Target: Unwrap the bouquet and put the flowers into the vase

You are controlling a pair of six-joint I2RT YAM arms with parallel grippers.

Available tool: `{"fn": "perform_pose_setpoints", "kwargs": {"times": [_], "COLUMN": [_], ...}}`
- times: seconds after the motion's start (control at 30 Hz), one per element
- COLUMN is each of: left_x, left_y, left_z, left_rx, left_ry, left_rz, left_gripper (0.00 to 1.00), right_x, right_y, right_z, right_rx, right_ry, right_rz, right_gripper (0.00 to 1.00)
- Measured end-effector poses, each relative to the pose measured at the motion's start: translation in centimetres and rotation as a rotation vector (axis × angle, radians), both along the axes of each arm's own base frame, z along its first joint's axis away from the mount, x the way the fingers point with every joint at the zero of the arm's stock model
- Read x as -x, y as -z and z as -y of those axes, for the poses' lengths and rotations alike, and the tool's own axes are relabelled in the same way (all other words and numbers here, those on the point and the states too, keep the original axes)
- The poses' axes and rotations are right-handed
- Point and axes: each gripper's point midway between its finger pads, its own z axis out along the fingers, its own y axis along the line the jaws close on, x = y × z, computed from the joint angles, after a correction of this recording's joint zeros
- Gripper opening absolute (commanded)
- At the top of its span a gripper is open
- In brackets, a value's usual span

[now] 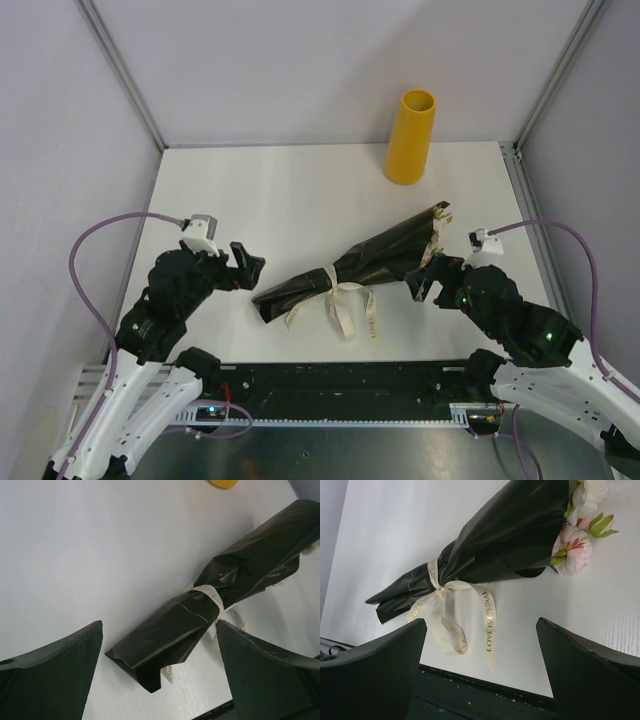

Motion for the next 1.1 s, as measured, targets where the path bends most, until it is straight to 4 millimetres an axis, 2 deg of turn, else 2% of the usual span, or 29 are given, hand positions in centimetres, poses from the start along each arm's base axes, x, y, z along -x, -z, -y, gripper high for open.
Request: {"fn": "perform_pose_setpoints", "kwargs": {"times": [0.03, 0.17, 0.27, 0.43, 0.53, 0.87, 1.1], "left_x": [0.0, 0.3, 0.4, 0.8, 1.4, 2.6, 3.5], "left_y": [0.1, 0.7, 1.8, 6.0, 8.6, 11.6, 13.7], "left_z": [0.2, 1.5, 2.6, 3.6, 3.8, 3.9, 3.6], "left_rx": [0.012, 0.094, 0.148, 0.164, 0.165, 0.225, 0.247], "left_ry": [0.0, 0.016, 0.027, 0.027, 0.016, -0.047, -0.09], "left_rz": [-0.011, -0.091, -0.175, -0.346, -0.441, -0.562, -0.617], "left_gripper": [1.0, 0.99, 0.98, 0.97, 0.97, 0.95, 0.92], "right_x": [0.0, 0.3, 0.6, 1.1, 0.9, -2.4, -3.5], "right_y": [0.3, 2.1, 5.0, 10.1, 12.0, 15.0, 17.1], "right_z": [-0.1, -1.0, -2.3, -4.2, -5.2, -8.5, -10.0], "right_rx": [0.003, 0.005, 0.006, 0.02, 0.033, 0.108, 0.143], "right_ry": [-0.002, -0.045, -0.099, -0.18, -0.202, -0.177, -0.163], "right_rz": [-0.006, -0.035, -0.072, -0.117, -0.112, -0.047, -0.038], "right_gripper": [0.94, 0.73, 0.64, 0.61, 0.6, 0.63, 0.62]}}
